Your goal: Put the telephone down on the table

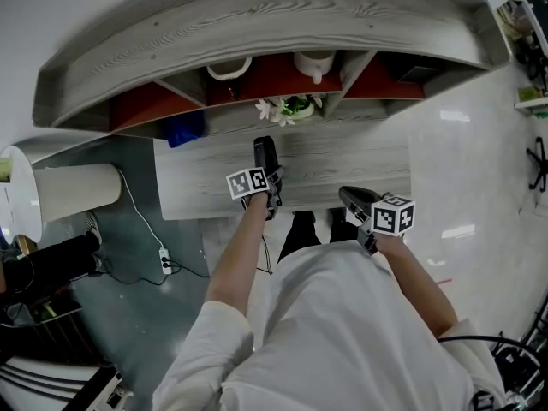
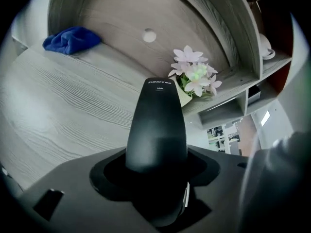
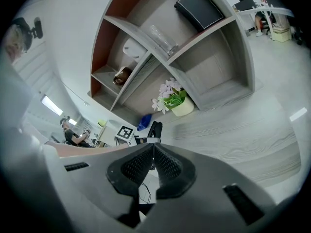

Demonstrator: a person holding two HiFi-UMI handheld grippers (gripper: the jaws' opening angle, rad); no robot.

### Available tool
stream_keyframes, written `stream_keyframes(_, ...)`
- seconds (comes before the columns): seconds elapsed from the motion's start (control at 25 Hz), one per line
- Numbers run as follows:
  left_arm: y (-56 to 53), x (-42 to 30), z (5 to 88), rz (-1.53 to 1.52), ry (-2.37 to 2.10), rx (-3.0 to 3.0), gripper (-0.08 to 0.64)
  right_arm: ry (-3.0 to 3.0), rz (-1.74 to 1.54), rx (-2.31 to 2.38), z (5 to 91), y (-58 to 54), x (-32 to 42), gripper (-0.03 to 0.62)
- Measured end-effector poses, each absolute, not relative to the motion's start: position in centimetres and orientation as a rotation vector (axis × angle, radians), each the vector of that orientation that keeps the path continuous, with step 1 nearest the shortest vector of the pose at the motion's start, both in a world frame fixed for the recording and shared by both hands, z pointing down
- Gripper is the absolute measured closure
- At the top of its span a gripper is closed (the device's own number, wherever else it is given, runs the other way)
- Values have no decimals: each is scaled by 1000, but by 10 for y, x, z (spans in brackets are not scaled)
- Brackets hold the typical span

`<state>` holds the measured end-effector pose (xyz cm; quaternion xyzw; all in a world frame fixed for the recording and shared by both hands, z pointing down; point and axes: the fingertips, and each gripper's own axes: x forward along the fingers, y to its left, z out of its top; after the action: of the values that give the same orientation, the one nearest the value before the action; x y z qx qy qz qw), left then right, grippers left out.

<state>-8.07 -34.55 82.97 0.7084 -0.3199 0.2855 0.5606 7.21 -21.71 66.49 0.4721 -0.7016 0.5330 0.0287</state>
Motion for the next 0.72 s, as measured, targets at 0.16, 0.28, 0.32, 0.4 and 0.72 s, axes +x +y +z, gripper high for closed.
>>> stream_keyframes(0.16,-355,-80,851,754,-800,1657,259,-2128,1654,1434,675,-218,63,574)
stream_keyframes(0.28,-362,-81,862,823,-851,1654,259,-2117,1658,1425,678,-223,56,574)
stream_keyframes(0.32,-364,-83,864,849,-873,1655,259,-2117,1659,1422,678,-225,53,572)
stream_keyframes(0.4,-369,-86,868,897,-917,1655,259,-2117,1657,1416,678,-228,50,573)
stream_keyframes(0.72,-375,-83,881,984,-949,1642,256,-2088,1665,1422,681,-234,49,573)
